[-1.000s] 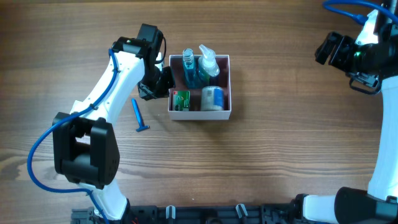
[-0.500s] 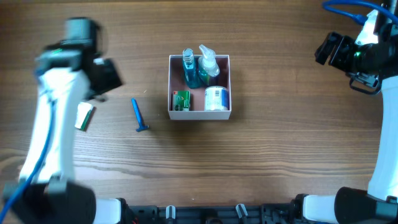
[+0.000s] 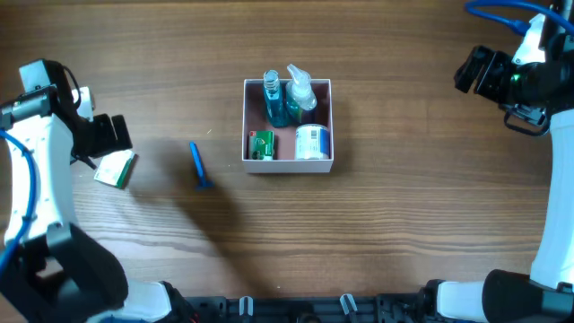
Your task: Pack container
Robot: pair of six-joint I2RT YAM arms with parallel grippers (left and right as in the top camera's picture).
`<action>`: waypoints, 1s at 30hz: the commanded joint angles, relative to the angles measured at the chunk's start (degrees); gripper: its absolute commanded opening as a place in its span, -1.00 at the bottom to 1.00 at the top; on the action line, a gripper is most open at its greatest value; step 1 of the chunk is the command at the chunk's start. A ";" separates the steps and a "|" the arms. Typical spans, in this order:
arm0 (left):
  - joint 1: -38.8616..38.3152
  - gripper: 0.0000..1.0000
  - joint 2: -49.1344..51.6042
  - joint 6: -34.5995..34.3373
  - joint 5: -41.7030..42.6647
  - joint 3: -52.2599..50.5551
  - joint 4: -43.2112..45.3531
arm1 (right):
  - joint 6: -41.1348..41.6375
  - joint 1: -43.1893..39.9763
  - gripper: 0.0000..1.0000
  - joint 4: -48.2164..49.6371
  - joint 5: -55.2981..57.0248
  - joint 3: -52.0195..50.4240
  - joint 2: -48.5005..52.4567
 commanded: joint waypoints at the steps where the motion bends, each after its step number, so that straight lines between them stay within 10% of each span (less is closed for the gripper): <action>1: 1.22 1.00 4.48 6.99 3.74 -0.61 1.97 | -0.98 0.02 1.00 0.24 -0.72 -0.15 0.44; 26: 1.36 1.00 22.47 18.27 1.01 -0.61 7.67 | -1.18 0.02 0.99 0.11 -0.85 -0.15 0.44; 30: 1.36 0.76 22.47 18.27 1.84 -0.61 7.96 | -1.18 0.02 0.99 0.11 -0.66 -0.15 0.44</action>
